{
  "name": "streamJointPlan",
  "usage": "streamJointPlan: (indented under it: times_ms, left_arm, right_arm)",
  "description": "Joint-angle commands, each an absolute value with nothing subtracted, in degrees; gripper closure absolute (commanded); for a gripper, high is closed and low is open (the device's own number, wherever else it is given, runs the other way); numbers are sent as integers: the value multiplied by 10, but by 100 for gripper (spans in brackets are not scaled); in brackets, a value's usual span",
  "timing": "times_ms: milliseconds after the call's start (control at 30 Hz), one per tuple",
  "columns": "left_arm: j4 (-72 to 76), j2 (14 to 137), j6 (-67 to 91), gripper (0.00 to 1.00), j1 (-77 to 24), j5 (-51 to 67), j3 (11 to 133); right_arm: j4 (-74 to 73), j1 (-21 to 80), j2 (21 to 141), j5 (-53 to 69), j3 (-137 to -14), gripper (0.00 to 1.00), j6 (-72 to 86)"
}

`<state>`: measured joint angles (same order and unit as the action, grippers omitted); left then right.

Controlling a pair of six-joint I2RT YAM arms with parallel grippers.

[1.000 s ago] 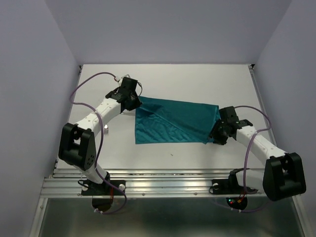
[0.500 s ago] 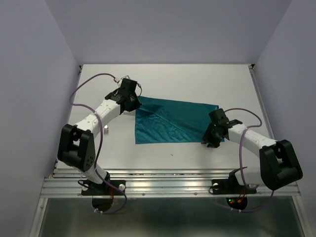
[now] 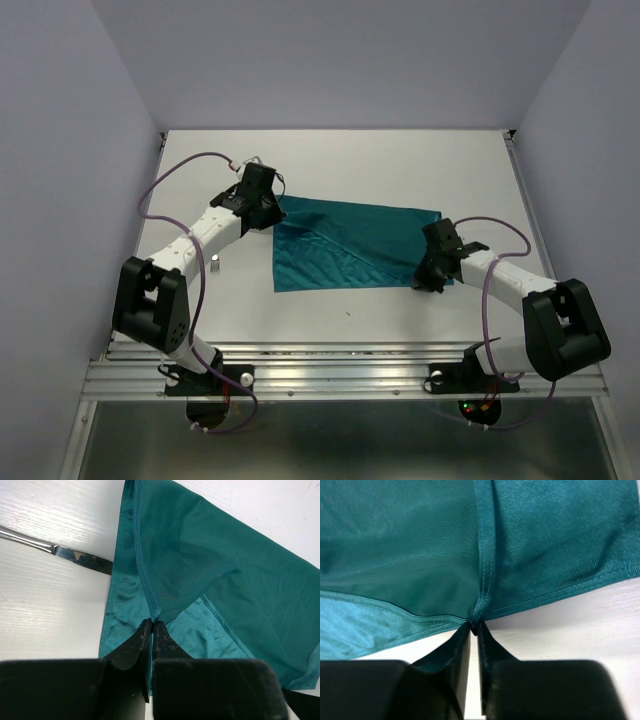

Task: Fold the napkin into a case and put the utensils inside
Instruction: Pick up the flattened napkin from the center of the board.

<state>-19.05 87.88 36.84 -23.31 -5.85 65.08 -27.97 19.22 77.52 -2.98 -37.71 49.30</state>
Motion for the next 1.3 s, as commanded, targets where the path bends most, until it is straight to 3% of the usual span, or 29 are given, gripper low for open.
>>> streamJointPlan:
  times_ms: [0,67,567,1267]
  left_arm:
    - [-178,857,359,100,-236,-53,646]
    - [-179,857,356,100,-236,-55,647]
    - [-183,867,357,100,-236,-60,657]
    - [-189,884,348,100,-233,-45,690]
  right_arm:
    - [-265,197,776,-66,-370,91,494]
    - [-269,197,773,-70,-376,99,493]
    - [-354,197,708,-98,-436,99,468]
    - [-358,189,735,-153,-529,99,442]
